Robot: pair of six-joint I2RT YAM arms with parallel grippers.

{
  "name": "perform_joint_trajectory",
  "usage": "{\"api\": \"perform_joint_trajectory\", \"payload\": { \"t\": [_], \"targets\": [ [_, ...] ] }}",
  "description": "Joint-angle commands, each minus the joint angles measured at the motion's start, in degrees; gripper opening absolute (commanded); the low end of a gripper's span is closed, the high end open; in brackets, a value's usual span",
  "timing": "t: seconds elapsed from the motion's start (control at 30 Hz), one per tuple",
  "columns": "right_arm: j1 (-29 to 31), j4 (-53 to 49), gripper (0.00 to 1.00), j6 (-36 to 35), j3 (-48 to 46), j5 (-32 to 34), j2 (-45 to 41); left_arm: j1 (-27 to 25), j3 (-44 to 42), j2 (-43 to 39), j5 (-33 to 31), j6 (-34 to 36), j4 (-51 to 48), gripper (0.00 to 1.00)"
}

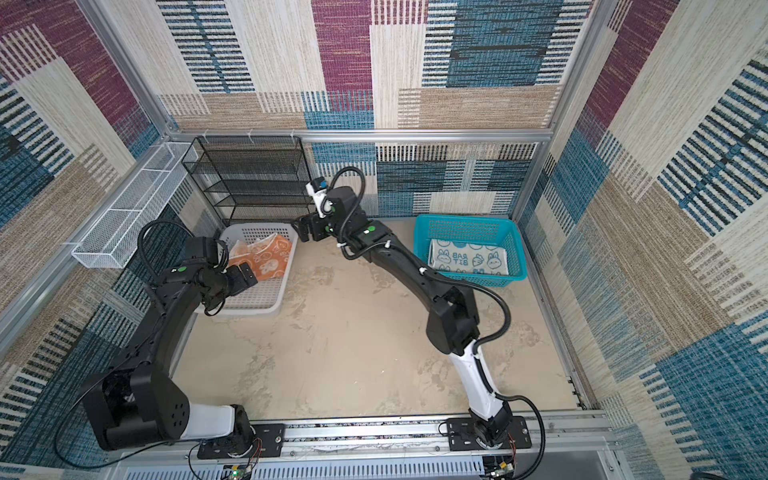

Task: Fold and stack the towels
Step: 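Reach the left gripper into the white basket while the right gripper withdraws, then grasp the orange bunny towel in the white basket with the left gripper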

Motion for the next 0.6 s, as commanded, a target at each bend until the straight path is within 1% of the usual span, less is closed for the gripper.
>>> {"api": "perform_joint_trajectory", "payload": {
  "t": [0.0,0.03,0.1,0.2,0.27,0.37,0.43,0.57],
  "targets": [
    [1.93,-6.5,0.99,-6.1,11.09,5.45,7.45,0.96,2.9,3.9,1.16,0.67,-0.99,1.0],
    [2.16,-6.78,0.99,-6.25,13.64,4.53,9.44,0.94,4.05,5.63,-0.24,0.87,-1.04,1.0],
    [2.26,-5.15,0.99,-6.27,13.76,3.01,11.01,0.96,6.19,9.4,-1.9,1.01,-1.29,1.0],
    [2.5,-0.95,0.99,-7.36,8.42,3.68,10.27,0.98,9.71,14.96,-2.09,-0.18,-2.43,1.0],
    [2.69,1.14,0.99,-8.66,4.87,4.05,9.42,0.94,10.39,17.29,-1.31,-1.64,-1.74,1.0],
    [3.05,4.59,0.99,-10.56,-1.24,5.72,7.33,0.78,11.37,20.76,1.59,-3.93,0.44,1.0],
    [3.05,6.33,0.99,-11.5,-5.05,6.24,5.64,0.11,13.55,23.69,2.96,-5.09,0.66,1.0],
    [3.0,9.93,0.99,-12.15,-13.29,7.52,1.05,-1.75,17.72,28.53,0.46,-6.07,1.73,1.0]
  ]
}}
